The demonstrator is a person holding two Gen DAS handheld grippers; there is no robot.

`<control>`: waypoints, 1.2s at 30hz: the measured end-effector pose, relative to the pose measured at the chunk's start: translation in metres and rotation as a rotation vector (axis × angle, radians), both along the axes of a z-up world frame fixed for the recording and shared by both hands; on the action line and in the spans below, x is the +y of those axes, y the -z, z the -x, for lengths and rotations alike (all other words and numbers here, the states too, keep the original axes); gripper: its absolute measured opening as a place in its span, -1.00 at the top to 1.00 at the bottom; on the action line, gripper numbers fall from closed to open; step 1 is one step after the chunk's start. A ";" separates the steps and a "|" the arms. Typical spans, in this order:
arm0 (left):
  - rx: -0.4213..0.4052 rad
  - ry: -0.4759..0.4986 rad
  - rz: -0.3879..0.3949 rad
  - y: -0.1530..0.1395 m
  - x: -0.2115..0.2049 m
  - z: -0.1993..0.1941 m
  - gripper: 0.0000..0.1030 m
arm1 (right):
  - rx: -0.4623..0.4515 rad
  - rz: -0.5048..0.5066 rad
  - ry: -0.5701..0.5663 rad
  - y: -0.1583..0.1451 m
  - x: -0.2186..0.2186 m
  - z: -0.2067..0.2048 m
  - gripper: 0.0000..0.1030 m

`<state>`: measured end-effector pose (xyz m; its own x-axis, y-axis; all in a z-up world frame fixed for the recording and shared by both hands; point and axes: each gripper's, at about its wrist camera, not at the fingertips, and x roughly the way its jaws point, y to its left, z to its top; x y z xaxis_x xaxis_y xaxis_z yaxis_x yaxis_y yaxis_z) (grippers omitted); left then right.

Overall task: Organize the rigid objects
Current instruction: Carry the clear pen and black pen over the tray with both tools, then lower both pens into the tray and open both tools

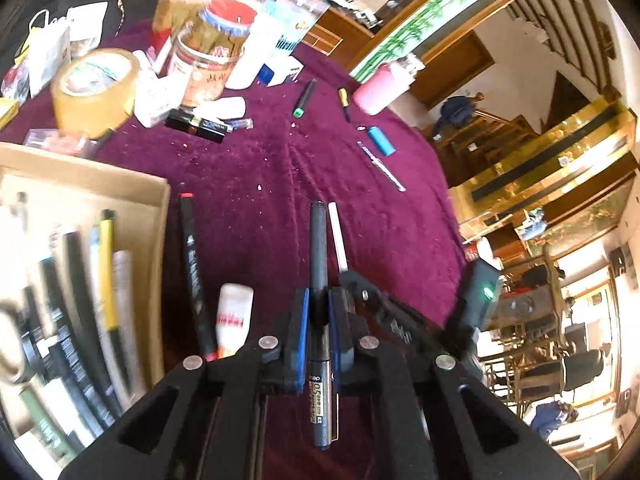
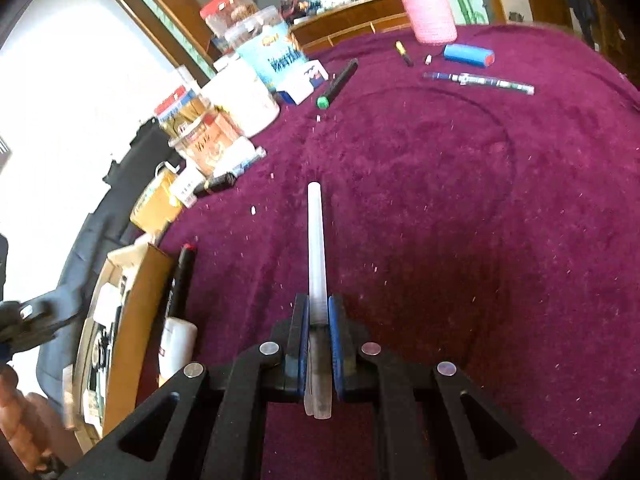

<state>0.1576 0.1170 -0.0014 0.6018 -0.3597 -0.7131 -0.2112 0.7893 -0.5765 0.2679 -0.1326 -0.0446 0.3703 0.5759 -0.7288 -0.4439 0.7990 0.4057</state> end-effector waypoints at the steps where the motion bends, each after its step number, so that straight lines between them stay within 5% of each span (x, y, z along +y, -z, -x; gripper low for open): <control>1: -0.016 -0.001 -0.002 -0.008 0.002 0.005 0.83 | -0.010 -0.012 0.001 -0.003 0.000 0.001 0.83; 7: -0.123 -0.078 -0.041 -0.041 0.029 0.083 0.83 | -0.072 -0.057 -0.032 -0.020 0.006 0.014 0.83; 11: -0.109 -0.210 -0.027 -0.020 0.054 0.131 0.83 | -0.128 -0.089 -0.127 -0.034 0.019 0.038 0.82; 17: -0.063 -0.344 0.010 0.007 0.073 0.178 0.83 | -0.074 -0.105 -0.283 -0.058 0.061 0.090 0.82; 24: -0.028 -0.368 -0.007 0.022 0.078 0.182 0.83 | -0.033 -0.096 -0.400 -0.053 0.121 0.151 0.82; 36: 0.033 -0.372 -0.023 0.059 0.089 0.160 0.83 | 0.017 0.045 -0.377 -0.018 0.179 0.146 0.82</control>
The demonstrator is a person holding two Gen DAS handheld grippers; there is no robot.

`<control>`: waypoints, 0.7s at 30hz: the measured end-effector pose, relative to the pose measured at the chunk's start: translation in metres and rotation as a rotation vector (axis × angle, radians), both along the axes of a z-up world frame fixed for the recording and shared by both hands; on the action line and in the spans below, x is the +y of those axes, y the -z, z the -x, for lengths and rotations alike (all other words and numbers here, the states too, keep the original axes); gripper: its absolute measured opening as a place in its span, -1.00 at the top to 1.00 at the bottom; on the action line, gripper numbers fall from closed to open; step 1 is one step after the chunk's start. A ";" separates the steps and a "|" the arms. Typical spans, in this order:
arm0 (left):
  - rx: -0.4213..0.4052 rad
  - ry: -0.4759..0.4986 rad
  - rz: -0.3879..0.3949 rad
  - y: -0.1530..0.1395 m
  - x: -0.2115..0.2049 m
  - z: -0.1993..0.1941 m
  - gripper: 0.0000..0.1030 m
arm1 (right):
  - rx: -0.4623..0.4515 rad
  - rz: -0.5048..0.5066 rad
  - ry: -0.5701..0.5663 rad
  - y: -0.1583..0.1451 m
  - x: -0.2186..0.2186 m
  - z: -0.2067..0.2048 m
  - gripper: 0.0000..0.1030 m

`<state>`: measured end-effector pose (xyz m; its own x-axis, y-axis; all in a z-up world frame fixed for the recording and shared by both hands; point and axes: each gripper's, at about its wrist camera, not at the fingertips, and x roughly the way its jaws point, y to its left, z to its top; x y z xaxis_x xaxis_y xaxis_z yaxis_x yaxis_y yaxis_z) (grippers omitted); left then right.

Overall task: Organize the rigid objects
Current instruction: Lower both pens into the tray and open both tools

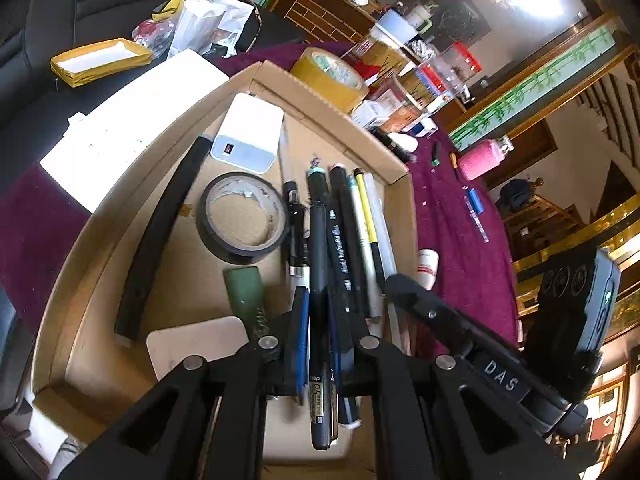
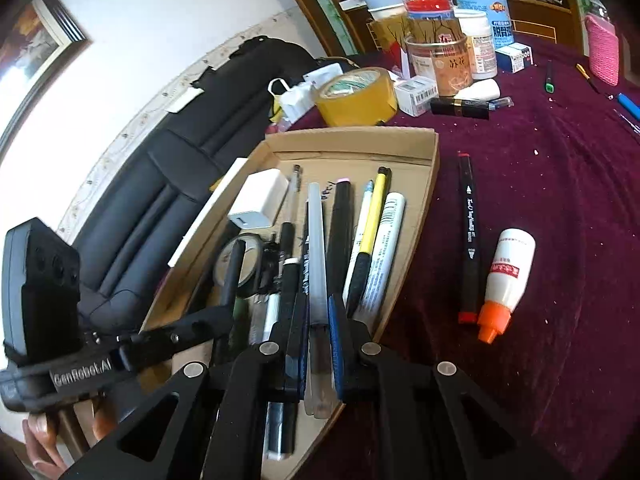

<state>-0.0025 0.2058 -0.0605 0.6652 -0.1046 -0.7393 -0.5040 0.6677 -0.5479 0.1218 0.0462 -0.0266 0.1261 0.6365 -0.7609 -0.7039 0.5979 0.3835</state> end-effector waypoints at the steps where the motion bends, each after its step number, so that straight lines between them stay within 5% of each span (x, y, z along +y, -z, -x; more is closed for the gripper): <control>1: 0.006 0.008 0.005 0.003 0.000 -0.002 0.83 | 0.008 0.001 0.000 0.002 0.002 -0.001 0.82; 21: 0.041 0.024 -0.046 0.002 -0.008 -0.018 0.83 | -0.081 0.085 -0.012 0.009 0.023 0.004 0.81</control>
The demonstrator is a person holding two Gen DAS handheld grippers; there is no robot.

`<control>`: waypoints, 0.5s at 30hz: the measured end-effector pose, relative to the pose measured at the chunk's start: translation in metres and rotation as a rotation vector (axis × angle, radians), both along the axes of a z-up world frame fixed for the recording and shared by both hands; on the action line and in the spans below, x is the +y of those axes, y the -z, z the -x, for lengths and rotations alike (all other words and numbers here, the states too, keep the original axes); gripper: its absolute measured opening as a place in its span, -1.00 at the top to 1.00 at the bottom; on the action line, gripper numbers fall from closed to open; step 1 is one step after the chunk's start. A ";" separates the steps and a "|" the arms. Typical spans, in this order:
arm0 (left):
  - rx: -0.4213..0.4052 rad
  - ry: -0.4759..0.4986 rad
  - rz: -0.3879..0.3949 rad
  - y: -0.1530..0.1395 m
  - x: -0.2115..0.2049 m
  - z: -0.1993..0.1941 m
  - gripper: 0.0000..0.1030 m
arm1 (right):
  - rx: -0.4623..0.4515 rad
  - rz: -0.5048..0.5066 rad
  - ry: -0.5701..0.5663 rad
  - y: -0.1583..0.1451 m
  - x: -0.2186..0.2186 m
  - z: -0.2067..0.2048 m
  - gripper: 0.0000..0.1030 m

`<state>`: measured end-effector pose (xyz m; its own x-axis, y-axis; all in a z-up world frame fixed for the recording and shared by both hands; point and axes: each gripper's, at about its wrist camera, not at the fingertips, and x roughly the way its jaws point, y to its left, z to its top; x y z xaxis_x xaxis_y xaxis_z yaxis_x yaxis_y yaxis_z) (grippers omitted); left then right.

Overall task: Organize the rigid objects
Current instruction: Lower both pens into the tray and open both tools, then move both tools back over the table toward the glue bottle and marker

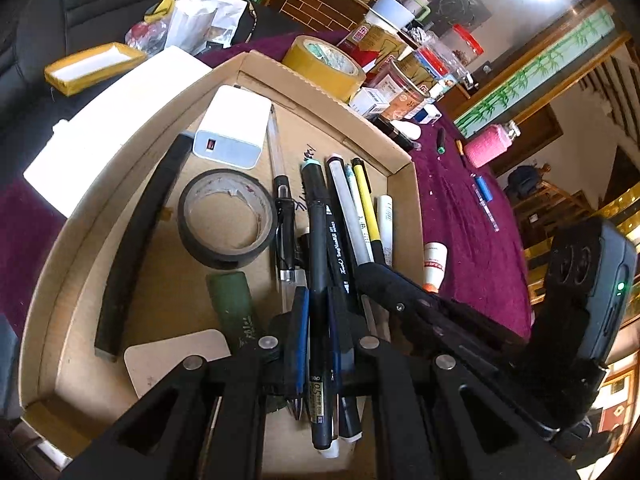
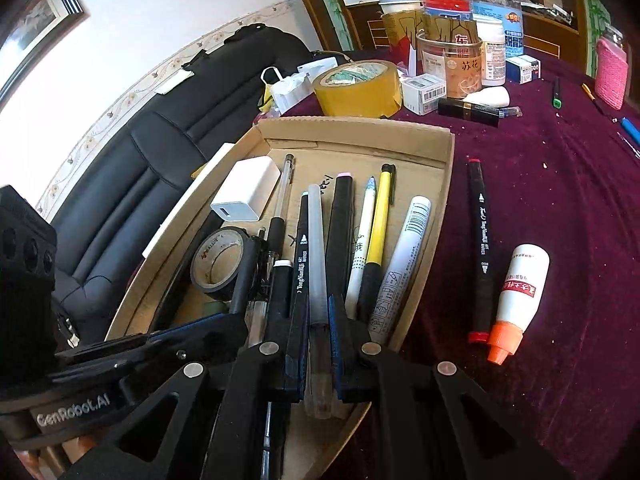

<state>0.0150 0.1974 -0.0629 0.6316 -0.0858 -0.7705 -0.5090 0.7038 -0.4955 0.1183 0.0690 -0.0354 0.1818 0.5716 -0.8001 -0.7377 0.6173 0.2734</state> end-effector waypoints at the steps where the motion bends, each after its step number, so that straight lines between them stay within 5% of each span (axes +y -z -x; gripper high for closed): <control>1: 0.016 -0.002 0.004 0.003 0.001 -0.003 0.83 | 0.001 0.000 0.000 0.000 0.000 0.000 0.81; 3: 0.027 -0.011 0.051 0.010 0.005 -0.006 0.83 | 0.001 0.002 -0.002 0.000 0.000 -0.001 0.81; 15: 0.021 -0.020 0.051 0.007 0.004 -0.005 0.80 | 0.036 -0.008 -0.023 0.000 0.002 -0.005 0.67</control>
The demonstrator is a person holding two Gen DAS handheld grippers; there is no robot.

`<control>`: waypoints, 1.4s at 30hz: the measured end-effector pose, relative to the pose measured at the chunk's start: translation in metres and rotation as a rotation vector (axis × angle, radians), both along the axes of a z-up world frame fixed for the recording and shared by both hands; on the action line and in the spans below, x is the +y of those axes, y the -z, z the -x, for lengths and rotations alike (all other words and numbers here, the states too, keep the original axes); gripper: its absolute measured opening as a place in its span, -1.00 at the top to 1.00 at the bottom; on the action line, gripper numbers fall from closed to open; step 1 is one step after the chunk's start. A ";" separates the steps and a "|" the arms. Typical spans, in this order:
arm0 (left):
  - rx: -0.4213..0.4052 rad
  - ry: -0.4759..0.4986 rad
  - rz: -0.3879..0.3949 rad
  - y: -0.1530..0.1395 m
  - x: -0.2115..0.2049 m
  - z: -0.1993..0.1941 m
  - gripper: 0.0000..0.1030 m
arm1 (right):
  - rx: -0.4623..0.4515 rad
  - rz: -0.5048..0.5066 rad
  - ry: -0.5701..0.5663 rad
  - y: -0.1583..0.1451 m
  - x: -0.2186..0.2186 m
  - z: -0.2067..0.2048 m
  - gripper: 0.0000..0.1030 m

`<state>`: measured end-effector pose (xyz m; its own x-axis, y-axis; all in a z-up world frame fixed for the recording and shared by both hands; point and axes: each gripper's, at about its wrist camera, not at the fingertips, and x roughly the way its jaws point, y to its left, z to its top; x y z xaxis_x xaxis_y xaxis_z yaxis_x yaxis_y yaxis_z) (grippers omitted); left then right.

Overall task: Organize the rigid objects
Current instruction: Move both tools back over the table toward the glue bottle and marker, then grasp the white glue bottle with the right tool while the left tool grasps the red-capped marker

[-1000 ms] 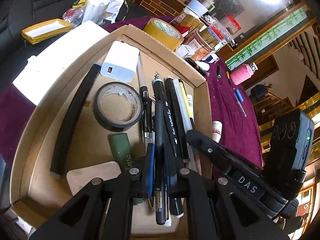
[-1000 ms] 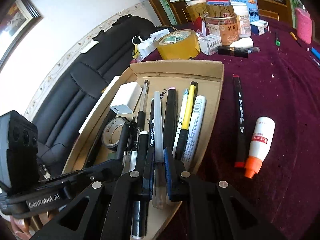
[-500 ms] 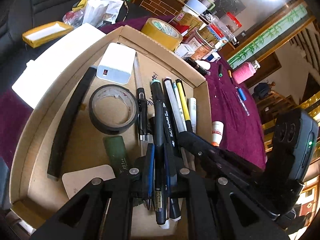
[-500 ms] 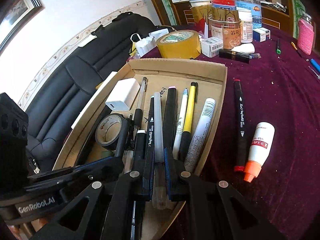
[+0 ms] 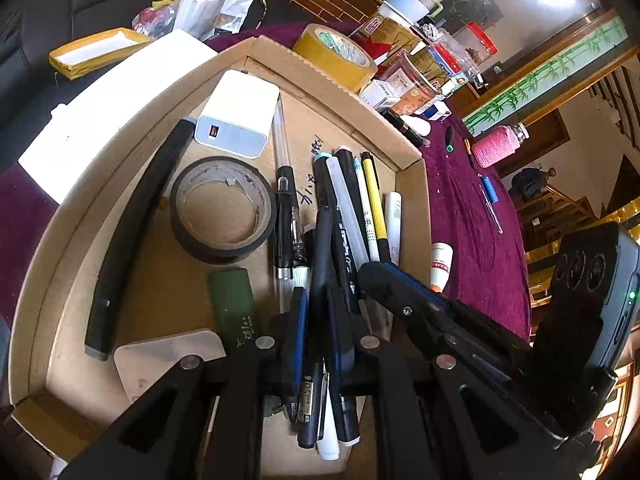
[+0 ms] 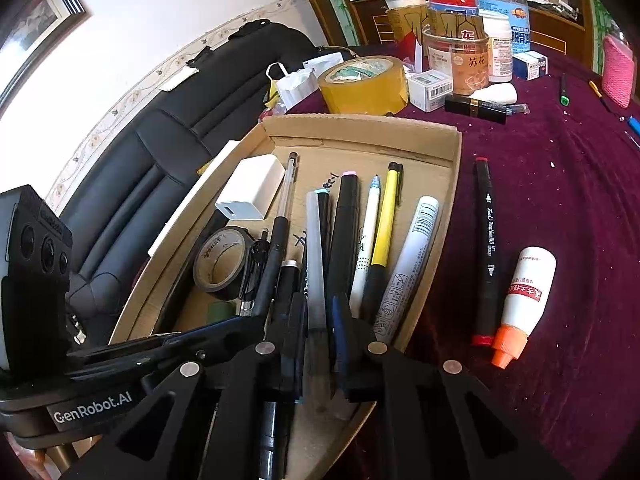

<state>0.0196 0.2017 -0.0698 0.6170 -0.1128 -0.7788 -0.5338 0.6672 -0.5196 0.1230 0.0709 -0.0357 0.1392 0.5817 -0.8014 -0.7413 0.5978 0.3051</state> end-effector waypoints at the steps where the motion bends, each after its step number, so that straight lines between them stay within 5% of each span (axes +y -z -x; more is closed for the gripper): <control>1: 0.000 -0.001 0.001 0.000 0.000 0.001 0.77 | 0.011 -0.008 -0.002 0.000 -0.001 -0.001 0.64; 3: -0.017 -0.006 0.014 -0.003 0.000 0.003 0.58 | 0.034 -0.029 -0.006 -0.001 -0.004 -0.002 0.61; 5: -0.051 -0.027 0.016 -0.008 -0.001 0.008 0.05 | 0.037 -0.049 -0.008 -0.006 -0.009 -0.002 0.54; 6: -0.073 -0.040 0.005 -0.012 -0.001 0.011 0.00 | 0.034 -0.070 -0.010 -0.011 -0.015 -0.002 0.43; 12: -0.147 -0.037 -0.046 -0.032 -0.017 0.018 -0.13 | 0.038 -0.193 0.041 -0.043 -0.076 -0.017 0.26; 18: -0.176 0.031 -0.113 -0.042 -0.054 0.005 -0.18 | 0.066 -0.153 0.185 -0.031 -0.127 -0.049 0.26; 28: -0.170 0.117 -0.201 -0.046 -0.089 -0.005 -0.27 | 0.212 -0.054 0.231 0.009 -0.095 -0.080 0.24; 34: -0.167 0.116 -0.190 -0.044 -0.086 -0.004 -0.30 | 0.192 0.002 0.261 0.017 -0.086 -0.085 0.19; 36: -0.155 0.123 -0.179 -0.042 -0.088 -0.006 -0.30 | 0.147 0.033 0.255 0.016 -0.083 -0.083 0.39; 42: -0.148 0.150 -0.184 -0.046 -0.096 -0.018 -0.30 | 0.122 -0.025 0.254 0.000 -0.114 -0.085 0.40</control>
